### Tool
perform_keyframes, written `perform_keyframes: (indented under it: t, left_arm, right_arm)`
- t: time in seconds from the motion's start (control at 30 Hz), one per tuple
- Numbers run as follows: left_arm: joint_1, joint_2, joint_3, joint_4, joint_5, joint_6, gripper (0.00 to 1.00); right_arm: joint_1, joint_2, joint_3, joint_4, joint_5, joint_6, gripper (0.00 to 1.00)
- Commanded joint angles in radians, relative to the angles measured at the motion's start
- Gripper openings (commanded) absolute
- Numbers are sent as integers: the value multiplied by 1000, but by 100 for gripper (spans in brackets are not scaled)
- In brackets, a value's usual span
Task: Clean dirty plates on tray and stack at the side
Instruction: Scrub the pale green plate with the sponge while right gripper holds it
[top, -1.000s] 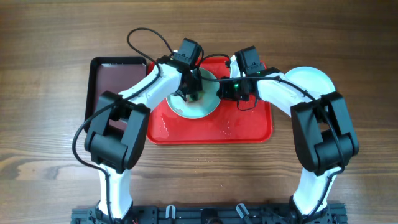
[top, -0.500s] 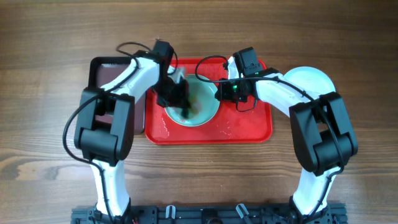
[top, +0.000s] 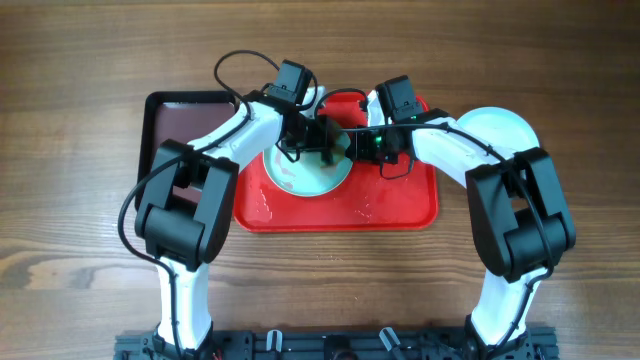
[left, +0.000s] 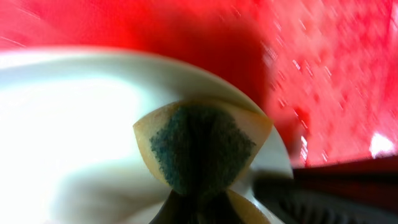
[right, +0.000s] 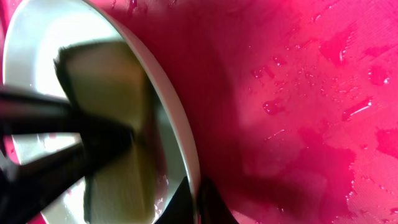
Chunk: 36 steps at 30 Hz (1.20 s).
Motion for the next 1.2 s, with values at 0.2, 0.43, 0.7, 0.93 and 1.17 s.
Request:
perform_keyframes:
  t: [0.2,0.43,0.7,0.93,1.17]
  left_arm:
    - [47,21,-7,-304,-611,-223,4]
    - [45,21,-7,-571,-465,-92,4]
    - [6,21,-7,-551,19,200,4]
    - [-87,21,-7,-437,37,204,4]
    - [-98,21,-7,-211,41,38,4]
  right_arm:
    - [0,30,-5,-5,2,5,4]
    - [0,30,-5,-6,2,5,4]
    - [0,30,-5,-5,2,5,4]
    - [0,30,-5,-5,2,4,4]
    - [0,30,-5,-5,2,4,4]
